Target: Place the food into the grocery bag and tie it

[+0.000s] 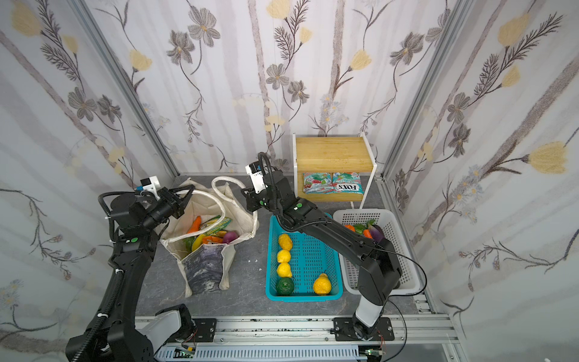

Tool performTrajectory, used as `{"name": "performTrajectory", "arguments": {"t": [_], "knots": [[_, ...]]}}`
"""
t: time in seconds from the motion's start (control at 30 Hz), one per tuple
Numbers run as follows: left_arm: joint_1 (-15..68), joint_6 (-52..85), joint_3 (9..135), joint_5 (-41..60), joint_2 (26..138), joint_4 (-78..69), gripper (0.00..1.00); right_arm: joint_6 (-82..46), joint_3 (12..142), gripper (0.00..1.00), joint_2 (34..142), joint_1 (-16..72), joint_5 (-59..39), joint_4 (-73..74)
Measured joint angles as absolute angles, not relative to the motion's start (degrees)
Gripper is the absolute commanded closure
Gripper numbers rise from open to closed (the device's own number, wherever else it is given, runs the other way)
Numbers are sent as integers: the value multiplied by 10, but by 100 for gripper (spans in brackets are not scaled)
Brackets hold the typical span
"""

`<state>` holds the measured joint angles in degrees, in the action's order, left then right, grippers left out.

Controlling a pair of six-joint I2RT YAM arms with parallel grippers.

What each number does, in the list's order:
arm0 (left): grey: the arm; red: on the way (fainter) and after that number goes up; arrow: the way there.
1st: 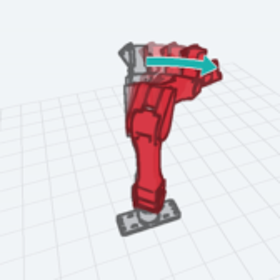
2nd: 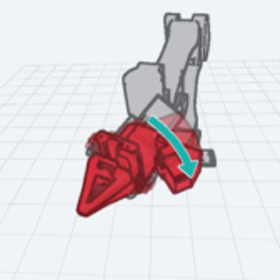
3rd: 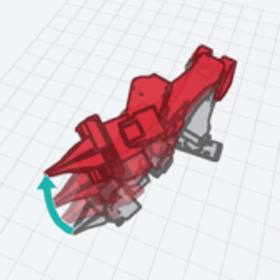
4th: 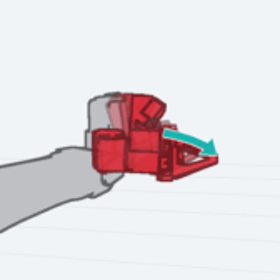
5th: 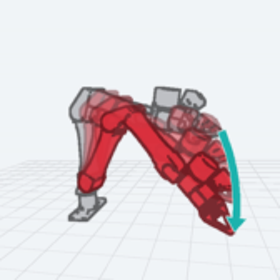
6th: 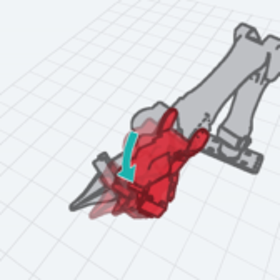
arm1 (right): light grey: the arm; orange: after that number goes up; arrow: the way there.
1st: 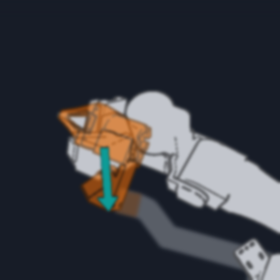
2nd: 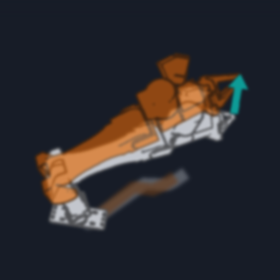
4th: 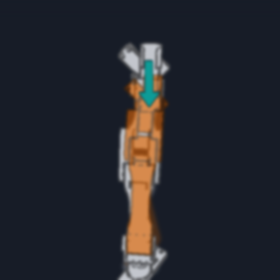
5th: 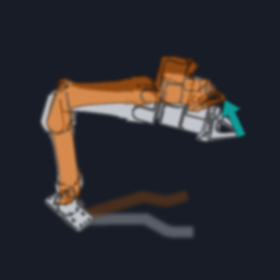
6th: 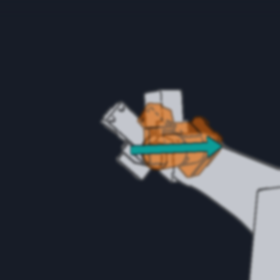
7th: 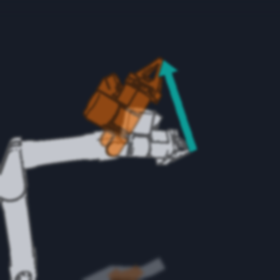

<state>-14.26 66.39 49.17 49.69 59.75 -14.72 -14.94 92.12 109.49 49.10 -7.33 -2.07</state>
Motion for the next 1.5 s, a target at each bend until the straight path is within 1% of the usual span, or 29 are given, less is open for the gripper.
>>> {"name": "performTrajectory", "arguments": {"t": [0.1, 0.27, 0.33, 0.47, 0.6, 0.63, 0.7, 0.73, 0.83, 0.87, 0.93, 1.0, 1.03, 1.07, 1.1, 1.23, 1.5], "knots": [[-142, 664, 489, 497, 595, -147, 100, -118, 982, 100, 1137, 509, -71, -44], [-142, 664, 484, 497, 592, -147, 100, -91, 1067, 100, 1206, 502, -85, -72], [-141, 664, 483, 497, 591, -147, 100, -84, 1089, 100, 1228, 498, -113, -75], [-141, 664, 481, 497, 589, -147, 100, -78, 1115, 100, 1264, 483, -199, -75], [-140, 664, 477, 495, 589, -148, 96, -73, 1115, 100, 1273, 484, -276, -75], [-140, 664, 475, 495, 590, -148, 93, -72, 1116, 99, 1275, 487, -292, -74], [-138, 663, 472, 495, 591, -152, 78, -70, 1125, 98, 1285, 492, -327, -74], [-136, 662, 471, 493, 592, -154, 74, -70, 1132, 98, 1292, 493, -343, -74], [-135, 659, 465, 491, 592, -168, 71, -74, 1153, 98, 1314, 489, -386, -75], [-135, 656, 461, 491, 592, -171, 67, -75, 1155, 97, 1318, 488, -398, -75], [-135, 648, 455, 491, 592, -176, 50, -85, 1156, 97, 1321, 486, -425, -74], [-135, 647, 447, 489, 592, -182, 29, -92, 1157, 97, 1323, 486, -451, -70], [-135, 647, 444, 486, 592, -185, 21, -96, 1157, 97, 1324, 485, -458, -70], [-135, 646, 441, 487, 591, -191, 8, -100, 1157, 97, 1324, 483, -467, -70], [-135, 644, 440, 487, 588, -196, 0, -101, 1157, 96, 1324, 483, -473, -70], [-142, 626, 448, 486, 573, -179, 0, -115, 1157, 96, 1324, 480, -490, -56], [-144, 495, 517, 407, 544, -19, 0, -132, 1157, 96, 1324, 481, -511, -29]]}}
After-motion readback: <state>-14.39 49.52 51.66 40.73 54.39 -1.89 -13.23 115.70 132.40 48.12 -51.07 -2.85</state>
